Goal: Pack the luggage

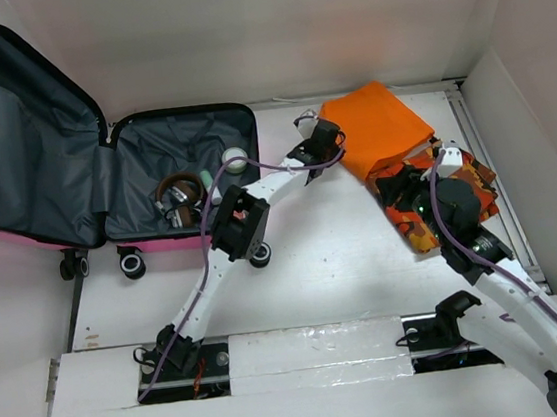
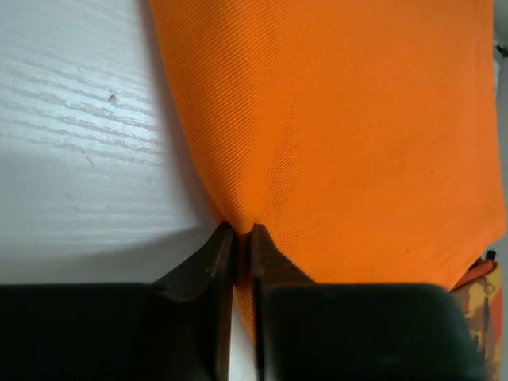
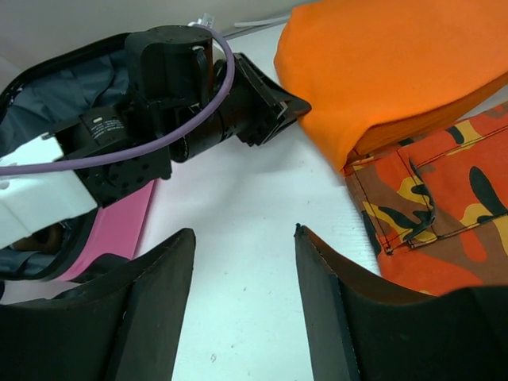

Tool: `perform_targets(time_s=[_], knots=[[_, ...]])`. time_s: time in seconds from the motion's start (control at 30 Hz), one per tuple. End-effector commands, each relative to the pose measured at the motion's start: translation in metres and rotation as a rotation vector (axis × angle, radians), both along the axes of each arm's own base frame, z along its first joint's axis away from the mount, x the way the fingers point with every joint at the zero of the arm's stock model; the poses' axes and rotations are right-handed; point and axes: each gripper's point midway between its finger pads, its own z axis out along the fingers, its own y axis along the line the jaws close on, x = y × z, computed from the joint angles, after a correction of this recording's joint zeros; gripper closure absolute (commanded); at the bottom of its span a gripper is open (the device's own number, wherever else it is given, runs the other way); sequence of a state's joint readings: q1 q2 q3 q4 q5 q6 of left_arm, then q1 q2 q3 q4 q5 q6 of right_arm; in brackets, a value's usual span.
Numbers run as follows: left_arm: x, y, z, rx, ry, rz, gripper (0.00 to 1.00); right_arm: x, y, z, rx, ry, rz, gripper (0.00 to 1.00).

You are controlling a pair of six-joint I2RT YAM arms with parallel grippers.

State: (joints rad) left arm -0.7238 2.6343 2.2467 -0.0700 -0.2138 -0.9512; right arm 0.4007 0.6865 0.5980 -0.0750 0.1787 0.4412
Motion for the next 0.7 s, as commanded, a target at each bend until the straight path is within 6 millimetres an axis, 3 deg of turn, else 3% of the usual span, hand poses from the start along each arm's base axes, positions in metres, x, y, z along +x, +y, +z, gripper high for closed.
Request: perform_targets(time_s=[0.0, 0.03, 0.07, 0.1, 0.13, 0.17, 0.2, 0.23, 0.27, 0.3, 0.33, 0.37, 0.4, 0.57, 0.63, 0.67], knots=[[0.018, 0.020, -0.006, -0.067, 0.041, 0.030, 1.00, 0.000, 0.007, 0.015, 0.018, -0.054, 0.035, 0.41], [0.014, 0.023, -0.010, -0.060, 0.049, 0.031, 1.00, -0.001, 0.007, 0.018, 0.021, -0.062, 0.035, 0.41], [0.021, 0.035, 0.014, -0.060, 0.007, 0.061, 1.00, -0.002, 0.006, 0.016, 0.021, -0.062, 0.035, 0.41], [0.020, 0.043, 0.020, -0.025, -0.012, 0.071, 1.00, -0.003, 0.008, 0.016, 0.022, -0.062, 0.046, 0.41], [0.013, 0.054, 0.010, 0.006, -0.005, 0.085, 1.00, -0.003, 0.010, 0.016, 0.024, -0.061, 0.055, 0.41], [0.014, 0.065, 0.017, 0.007, -0.019, 0.108, 1.00, -0.003, 0.010, 0.019, 0.028, -0.071, 0.055, 0.41], [0.013, 0.071, 0.045, -0.003, -0.063, 0.120, 1.00, -0.004, 0.012, 0.019, 0.029, -0.071, 0.065, 0.41], [0.011, 0.076, 0.052, -0.010, -0.083, 0.132, 1.00, -0.004, 0.013, 0.019, 0.030, -0.070, 0.076, 0.41], [-0.001, 0.089, 0.034, 0.027, -0.055, 0.147, 1.00, -0.002, 0.014, 0.018, 0.030, -0.070, 0.076, 0.41], [-0.004, 0.095, 0.056, 0.016, -0.092, 0.154, 1.00, -0.002, 0.019, 0.014, 0.027, -0.055, 0.099, 0.41], [-0.009, 0.098, 0.054, 0.014, -0.095, 0.154, 1.00, -0.003, 0.021, 0.014, 0.020, -0.057, 0.114, 0.41], [-0.019, 0.103, 0.039, 0.037, -0.068, 0.137, 0.96, -0.001, 0.021, 0.010, 0.017, -0.047, 0.114, 0.41], [-0.024, 0.105, 0.036, 0.041, -0.056, 0.129, 0.76, -0.001, 0.021, 0.010, 0.017, -0.046, 0.114, 0.41], [-0.050, 0.111, 0.023, 0.051, -0.011, 0.102, 0.25, -0.002, 0.023, 0.010, 0.018, -0.046, 0.124, 0.41], [-0.049, 0.106, 0.028, 0.032, -0.014, 0.083, 0.22, -0.002, 0.023, 0.013, 0.021, -0.055, 0.124, 0.41], [-0.050, 0.103, 0.013, 0.053, 0.013, 0.066, 0.22, 0.000, 0.021, 0.013, 0.019, -0.055, 0.108, 0.41]])
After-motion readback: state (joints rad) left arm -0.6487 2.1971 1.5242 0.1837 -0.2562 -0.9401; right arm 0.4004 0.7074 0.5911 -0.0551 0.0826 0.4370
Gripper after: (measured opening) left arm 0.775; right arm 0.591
